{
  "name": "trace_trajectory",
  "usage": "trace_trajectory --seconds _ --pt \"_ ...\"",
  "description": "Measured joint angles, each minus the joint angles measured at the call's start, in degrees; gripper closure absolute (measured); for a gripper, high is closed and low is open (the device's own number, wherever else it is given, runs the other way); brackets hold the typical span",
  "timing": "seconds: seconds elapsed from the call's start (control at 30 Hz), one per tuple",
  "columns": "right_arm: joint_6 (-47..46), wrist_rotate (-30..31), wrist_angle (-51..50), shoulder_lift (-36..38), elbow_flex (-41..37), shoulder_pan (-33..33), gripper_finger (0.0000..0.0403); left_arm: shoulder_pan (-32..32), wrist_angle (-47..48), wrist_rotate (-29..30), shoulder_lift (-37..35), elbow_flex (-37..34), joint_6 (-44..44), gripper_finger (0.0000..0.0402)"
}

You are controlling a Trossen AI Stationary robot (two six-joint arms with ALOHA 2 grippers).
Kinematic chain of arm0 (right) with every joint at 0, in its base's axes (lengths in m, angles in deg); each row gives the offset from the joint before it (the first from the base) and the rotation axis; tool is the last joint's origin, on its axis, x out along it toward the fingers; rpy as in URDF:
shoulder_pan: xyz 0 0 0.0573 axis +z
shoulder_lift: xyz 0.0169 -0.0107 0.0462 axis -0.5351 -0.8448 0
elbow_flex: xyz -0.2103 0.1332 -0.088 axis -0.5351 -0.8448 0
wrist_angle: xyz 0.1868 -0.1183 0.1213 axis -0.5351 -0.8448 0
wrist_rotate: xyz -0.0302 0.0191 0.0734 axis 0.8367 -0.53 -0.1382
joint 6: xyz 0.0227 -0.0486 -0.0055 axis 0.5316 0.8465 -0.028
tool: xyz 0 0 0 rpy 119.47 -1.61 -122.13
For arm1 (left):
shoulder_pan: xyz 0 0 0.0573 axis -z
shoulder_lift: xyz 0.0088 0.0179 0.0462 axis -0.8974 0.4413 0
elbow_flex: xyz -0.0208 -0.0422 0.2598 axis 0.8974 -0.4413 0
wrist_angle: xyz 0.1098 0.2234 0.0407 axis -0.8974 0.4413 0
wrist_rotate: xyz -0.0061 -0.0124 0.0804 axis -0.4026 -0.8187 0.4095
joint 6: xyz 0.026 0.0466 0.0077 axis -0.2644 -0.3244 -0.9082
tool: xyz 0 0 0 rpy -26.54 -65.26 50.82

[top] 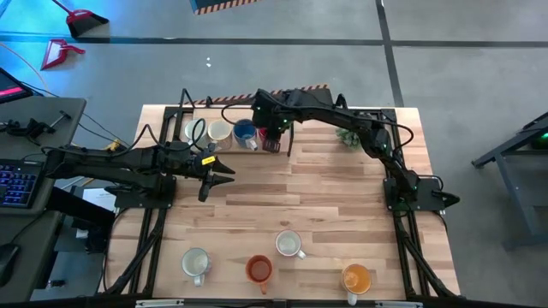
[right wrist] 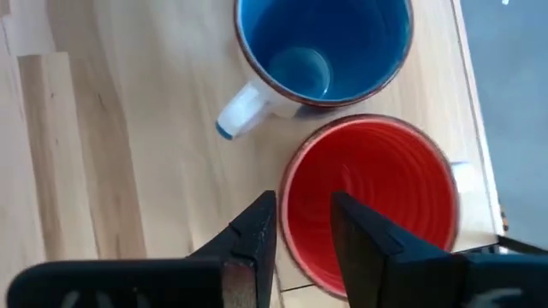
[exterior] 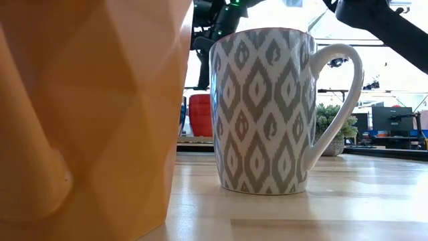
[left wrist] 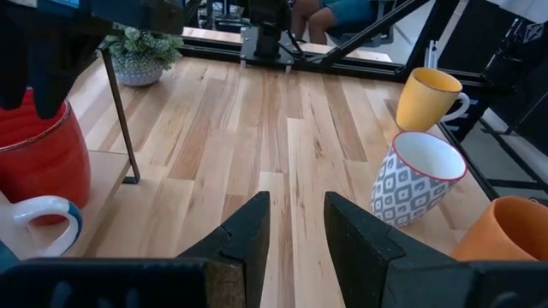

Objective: Place coffee mugs
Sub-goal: Put the red mug on the shelf

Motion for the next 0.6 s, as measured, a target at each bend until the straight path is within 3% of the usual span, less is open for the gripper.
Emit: trace_trajectory --seconds 0.27,0.4,0.6 --pt "-1.49 -0.47 0.54 0.0 0.03 1.12 0.0316 0.0 -0.11 -0.19 -0.02 0.0 3.78 0.03" --pt "-1.99 -5.18 0.58 0.0 0.03 0.67 0.0316 0.0 -1.09 -0.3 -0.02 0.0 3.5 0.03" --pt "-2.96 -3.39 1.4 0.0 0.03 0.5 0.0316 0.0 -1.15 -0.04 -0.02 -0.02 2.96 0.03"
